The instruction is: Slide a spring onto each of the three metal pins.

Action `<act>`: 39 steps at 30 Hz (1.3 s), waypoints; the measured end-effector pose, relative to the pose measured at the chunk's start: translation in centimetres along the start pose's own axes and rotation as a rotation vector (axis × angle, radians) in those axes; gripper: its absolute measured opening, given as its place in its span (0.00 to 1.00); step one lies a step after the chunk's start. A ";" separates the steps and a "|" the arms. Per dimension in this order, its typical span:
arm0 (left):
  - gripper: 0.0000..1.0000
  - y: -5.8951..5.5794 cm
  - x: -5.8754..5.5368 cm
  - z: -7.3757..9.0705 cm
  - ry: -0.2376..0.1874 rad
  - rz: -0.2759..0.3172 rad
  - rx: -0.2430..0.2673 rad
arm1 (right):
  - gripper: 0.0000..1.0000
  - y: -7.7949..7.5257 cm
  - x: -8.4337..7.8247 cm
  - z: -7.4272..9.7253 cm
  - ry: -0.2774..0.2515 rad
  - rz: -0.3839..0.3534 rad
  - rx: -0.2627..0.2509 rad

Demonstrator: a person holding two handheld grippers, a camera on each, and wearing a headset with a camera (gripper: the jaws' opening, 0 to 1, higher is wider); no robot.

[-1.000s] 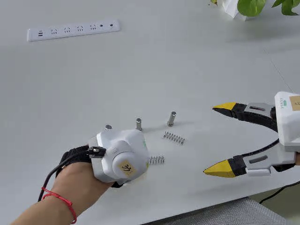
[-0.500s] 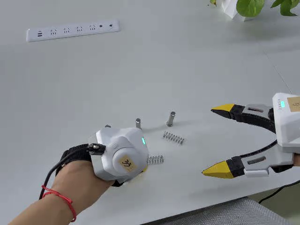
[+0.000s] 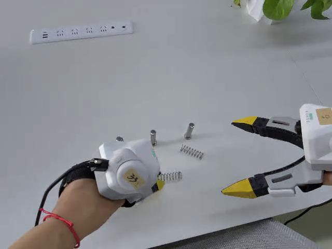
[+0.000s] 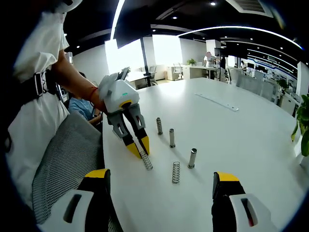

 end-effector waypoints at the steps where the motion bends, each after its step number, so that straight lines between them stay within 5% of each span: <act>1: 0.07 0.0 -0.1 0.1 -0.005 0.006 0.001 | 0.87 0.0 0.1 0.0 0.001 0.003 -0.001; 9: 0.07 -0.4 -0.1 1.1 -0.061 0.052 -0.007 | 0.85 0.3 1.0 0.1 -0.002 0.015 0.009; 20: 0.07 -0.4 1.3 5.3 -0.261 0.141 0.003 | 0.80 0.6 4.3 1.5 -0.060 0.041 0.020; 30: 0.07 -0.5 2.5 9.6 -0.440 0.170 0.025 | 0.54 1.6 8.0 1.9 -0.093 0.085 0.086; 39: 0.07 -1.1 3.0 11.8 -0.549 0.186 0.015 | 0.36 2.5 10.4 2.1 -0.116 0.116 0.143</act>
Point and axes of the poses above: the centre of the closed fingertips' face, and the gripper's own axes: z roughly backward along the fingers, y roughly to its left, x roughly out of its top, the point moved 9 cm from there along z, roughly backward along the fingers, and after that the axes turned 13 degrees about y, right-handed, at the moved point
